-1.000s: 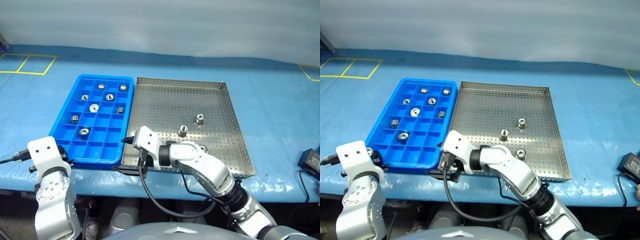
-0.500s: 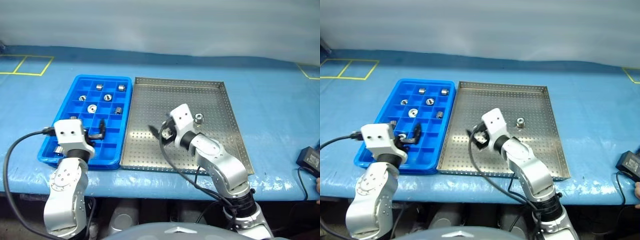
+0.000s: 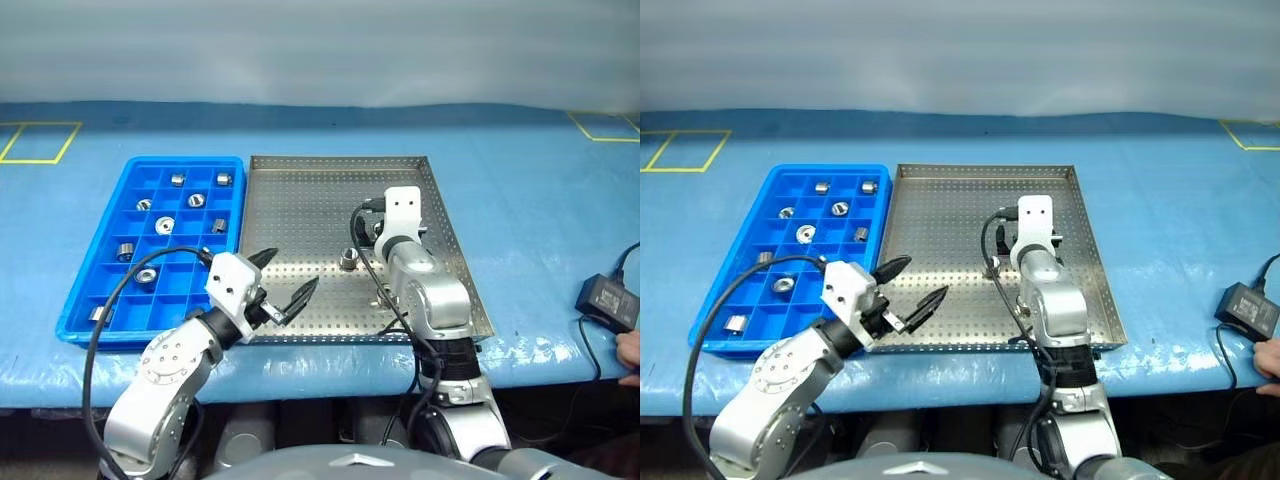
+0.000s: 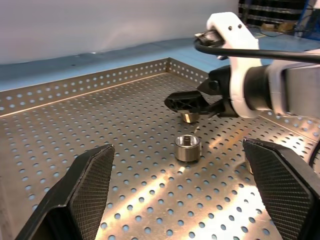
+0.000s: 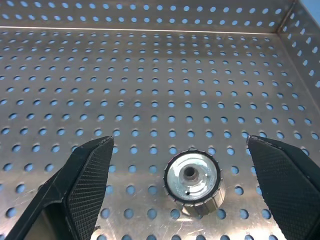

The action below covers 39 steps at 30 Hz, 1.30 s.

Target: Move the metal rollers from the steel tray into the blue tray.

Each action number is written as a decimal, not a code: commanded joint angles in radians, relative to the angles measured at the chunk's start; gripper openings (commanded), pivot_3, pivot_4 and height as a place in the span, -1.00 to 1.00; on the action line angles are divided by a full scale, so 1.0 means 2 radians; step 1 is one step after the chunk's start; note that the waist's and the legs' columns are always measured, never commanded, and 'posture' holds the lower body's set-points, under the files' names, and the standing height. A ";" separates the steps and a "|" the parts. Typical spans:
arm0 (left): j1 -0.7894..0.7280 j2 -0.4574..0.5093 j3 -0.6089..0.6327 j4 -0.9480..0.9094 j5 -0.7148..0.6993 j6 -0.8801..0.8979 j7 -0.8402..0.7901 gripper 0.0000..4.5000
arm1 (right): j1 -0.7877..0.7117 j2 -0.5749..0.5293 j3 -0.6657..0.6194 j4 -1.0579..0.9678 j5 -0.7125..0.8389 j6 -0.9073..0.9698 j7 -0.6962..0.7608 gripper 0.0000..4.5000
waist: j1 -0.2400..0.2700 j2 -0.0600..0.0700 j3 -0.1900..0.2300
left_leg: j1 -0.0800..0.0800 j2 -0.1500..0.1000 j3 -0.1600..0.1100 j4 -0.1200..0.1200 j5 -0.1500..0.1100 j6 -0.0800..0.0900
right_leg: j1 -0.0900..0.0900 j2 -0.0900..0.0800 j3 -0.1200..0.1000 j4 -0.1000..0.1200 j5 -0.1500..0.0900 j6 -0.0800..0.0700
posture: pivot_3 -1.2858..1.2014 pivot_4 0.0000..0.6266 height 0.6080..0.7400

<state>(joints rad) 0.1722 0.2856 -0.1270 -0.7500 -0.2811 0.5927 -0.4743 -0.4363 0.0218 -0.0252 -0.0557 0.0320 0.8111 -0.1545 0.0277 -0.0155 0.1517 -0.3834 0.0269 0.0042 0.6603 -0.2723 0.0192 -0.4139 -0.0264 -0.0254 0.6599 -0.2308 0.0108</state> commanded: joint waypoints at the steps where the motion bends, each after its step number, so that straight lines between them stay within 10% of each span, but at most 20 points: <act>1: 0.002 0.007 -0.014 -0.011 -0.008 -0.001 0.000 0.99 | -0.017 0.003 -0.010 0.018 -0.007 -0.004 -0.011 1.00 | 0.000 0.000 0.000 | 0.000 0.000 0.000 0.000 0.000 0.000 | 0.000 0.000 0.000 0.000 0.000 0.000 | 0.14 -0.52 1.00; 7: 0.009 0.011 -0.010 -0.014 -0.001 -0.007 0.022 0.99 | -0.007 0.004 -0.009 0.034 -0.007 0.001 -0.009 1.00 | 0.001 0.001 0.000 | 0.000 0.000 0.000 0.000 0.000 0.000 | 0.000 0.000 0.000 0.000 0.000 0.000 | 0.15 -0.52 1.00; 17: 0.018 0.022 0.011 -0.012 -0.007 -0.011 0.034 1.00 | -0.010 0.014 -0.012 0.026 -0.003 -0.002 -0.007 -0.22 | 0.001 0.001 0.001 | 0.000 0.000 0.000 0.000 0.000 0.000 | 0.000 0.000 0.000 0.000 0.000 0.000 | 0.16 -0.52 1.00; 39: 0.092 -0.095 0.153 -0.077 0.077 -0.067 0.241 1.00 | -0.093 0.066 0.158 0.077 0.005 -0.111 0.158 -0.22 | 0.051 0.001 0.001 | 0.000 0.000 -0.001 -0.002 0.000 0.000 | 0.000 -0.001 -0.002 -0.001 0.000 0.000 | 0.44 -0.52 1.00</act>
<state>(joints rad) 0.3440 0.1086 0.1625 -0.8377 -0.1403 0.4741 -0.0135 -0.5947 0.1308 0.2769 0.0907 0.0402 0.6381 0.1398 0.1307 -0.0126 0.1539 -0.3842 0.0261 0.0022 0.6567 -0.2722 0.0189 -0.4147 -0.0278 -0.0294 0.6577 -0.2313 0.0109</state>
